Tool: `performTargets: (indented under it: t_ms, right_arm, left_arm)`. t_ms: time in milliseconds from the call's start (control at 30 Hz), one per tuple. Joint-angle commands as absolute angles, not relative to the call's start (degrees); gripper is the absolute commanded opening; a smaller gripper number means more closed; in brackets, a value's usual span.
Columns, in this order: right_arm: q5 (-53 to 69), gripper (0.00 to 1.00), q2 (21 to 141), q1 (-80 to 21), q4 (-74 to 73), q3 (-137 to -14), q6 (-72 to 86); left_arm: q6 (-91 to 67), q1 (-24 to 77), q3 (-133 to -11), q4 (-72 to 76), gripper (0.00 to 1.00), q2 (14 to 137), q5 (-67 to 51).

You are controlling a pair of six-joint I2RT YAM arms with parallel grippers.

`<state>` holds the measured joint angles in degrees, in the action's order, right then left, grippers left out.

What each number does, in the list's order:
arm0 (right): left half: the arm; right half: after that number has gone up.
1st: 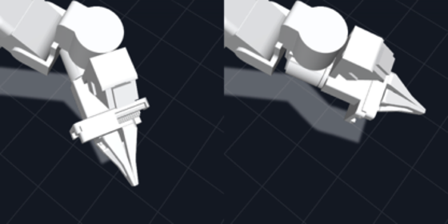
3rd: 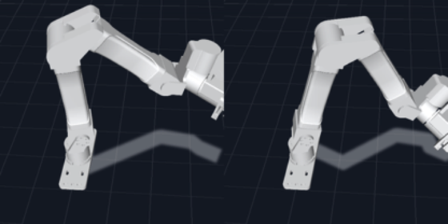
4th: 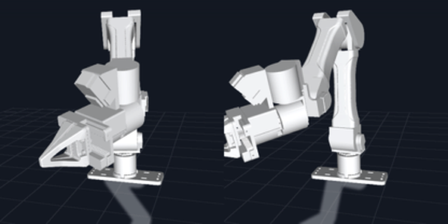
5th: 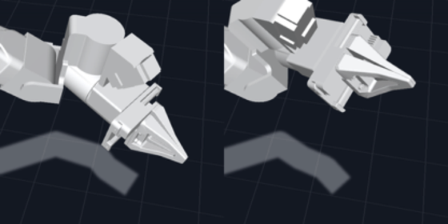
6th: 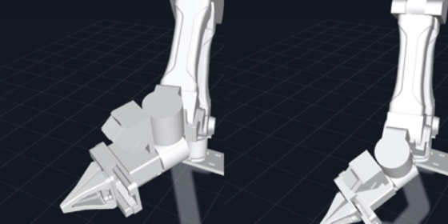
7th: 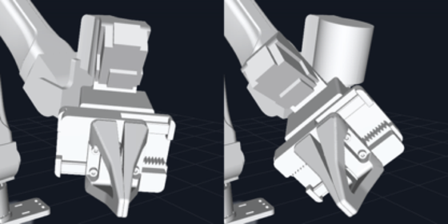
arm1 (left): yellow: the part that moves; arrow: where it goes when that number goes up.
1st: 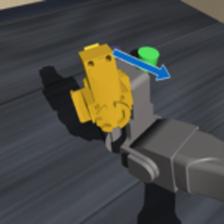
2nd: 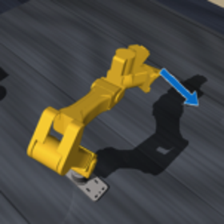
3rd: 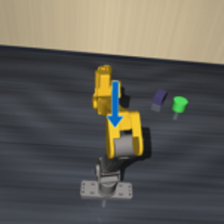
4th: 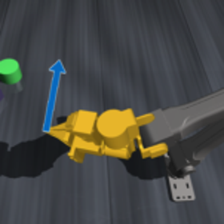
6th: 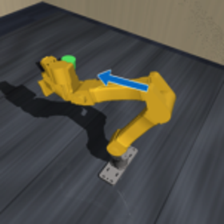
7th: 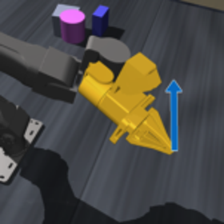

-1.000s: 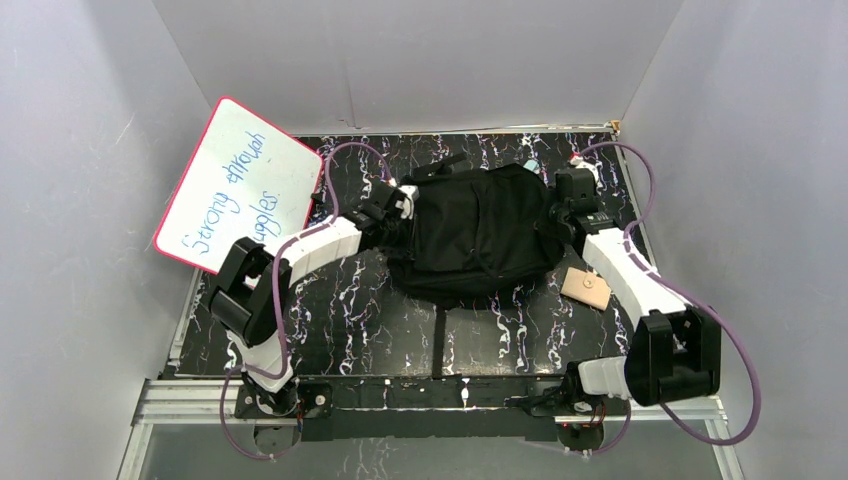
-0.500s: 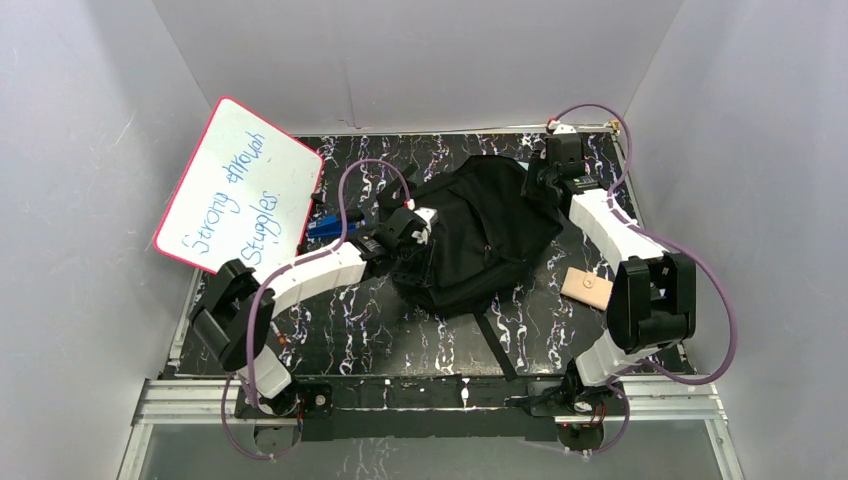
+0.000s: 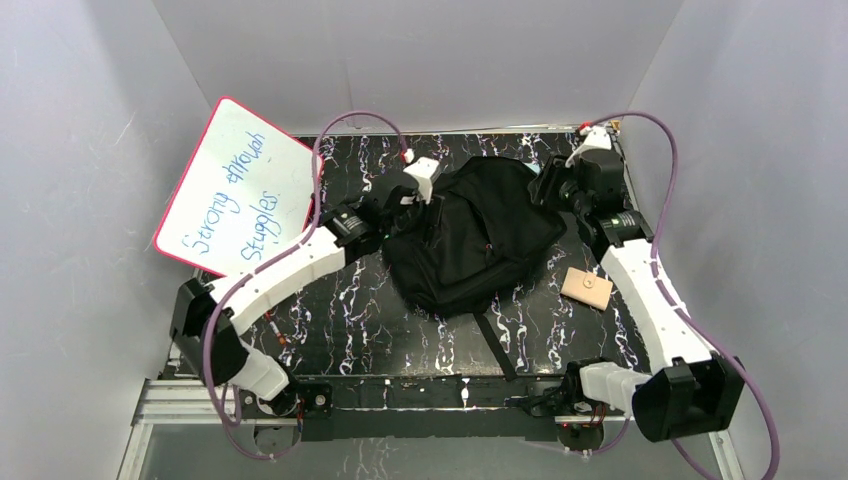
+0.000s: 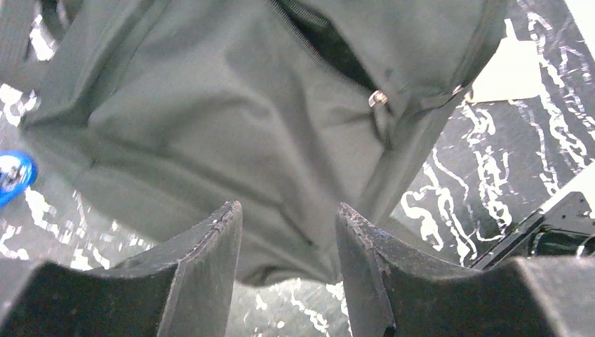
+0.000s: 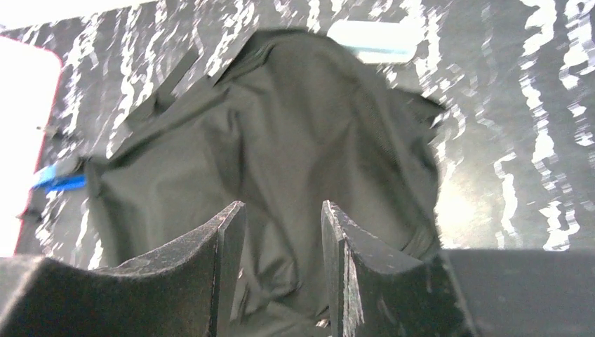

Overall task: Pack the student bag
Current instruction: Adjust the student bag at the center of the board, then zip the student bag at the center of the board.

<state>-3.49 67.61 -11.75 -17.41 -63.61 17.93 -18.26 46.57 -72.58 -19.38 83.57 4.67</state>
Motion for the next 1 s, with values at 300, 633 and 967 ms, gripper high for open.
performTargets:
  t_ms: [300,633,967]
  right_arm:
    - [15.3,0.50,61.0,-12.0,-16.2,-48.2,29.1]
    - [14.1,0.49,60.9,-12.0,-17.7,-47.9,27.6]
    - [14.9,0.49,61.3,-12.0,-17.3,-47.6,27.9]
  left_arm:
    - [-9.6,46.5,-86.9,-13.5,0.48,101.4,-0.8]
    - [-9.9,46.4,-80.2,-12.8,0.46,103.4,-0.8]
    - [-11.7,46.3,-72.9,-14.4,0.47,98.8,2.7]
